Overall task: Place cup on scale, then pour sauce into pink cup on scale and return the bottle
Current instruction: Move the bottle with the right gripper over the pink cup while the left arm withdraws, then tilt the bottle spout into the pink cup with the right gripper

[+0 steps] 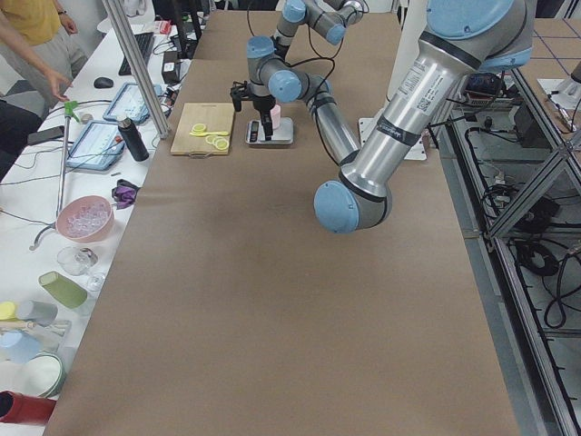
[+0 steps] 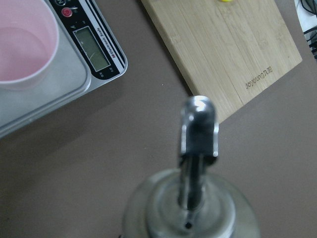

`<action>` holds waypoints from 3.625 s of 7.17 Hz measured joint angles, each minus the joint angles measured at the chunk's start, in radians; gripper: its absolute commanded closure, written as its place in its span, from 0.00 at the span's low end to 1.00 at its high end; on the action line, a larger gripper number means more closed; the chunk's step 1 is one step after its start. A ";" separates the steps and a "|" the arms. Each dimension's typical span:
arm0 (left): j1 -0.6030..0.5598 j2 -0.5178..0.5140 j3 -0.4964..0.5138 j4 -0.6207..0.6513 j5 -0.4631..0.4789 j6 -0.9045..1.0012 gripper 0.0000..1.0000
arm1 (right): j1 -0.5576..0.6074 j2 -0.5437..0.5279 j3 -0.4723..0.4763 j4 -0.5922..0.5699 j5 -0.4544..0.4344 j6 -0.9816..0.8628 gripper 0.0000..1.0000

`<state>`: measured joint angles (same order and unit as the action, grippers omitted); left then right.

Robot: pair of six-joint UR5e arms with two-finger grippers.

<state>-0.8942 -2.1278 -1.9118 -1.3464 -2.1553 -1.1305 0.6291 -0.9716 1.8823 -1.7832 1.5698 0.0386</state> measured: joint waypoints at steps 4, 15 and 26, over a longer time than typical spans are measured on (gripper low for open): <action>-0.199 0.181 -0.030 0.000 -0.019 0.371 0.02 | -0.050 0.123 -0.123 -0.076 -0.069 0.009 0.56; -0.530 0.548 0.152 -0.249 -0.146 1.010 0.02 | -0.190 0.112 -0.046 -0.313 -0.254 0.007 0.55; -0.583 0.601 0.193 -0.238 -0.202 1.046 0.02 | -0.146 0.239 -0.259 -0.332 -0.255 0.014 0.55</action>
<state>-1.4772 -1.5265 -1.7186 -1.5846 -2.3569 -0.0846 0.4827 -0.7329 1.6228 -2.1150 1.3148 0.0531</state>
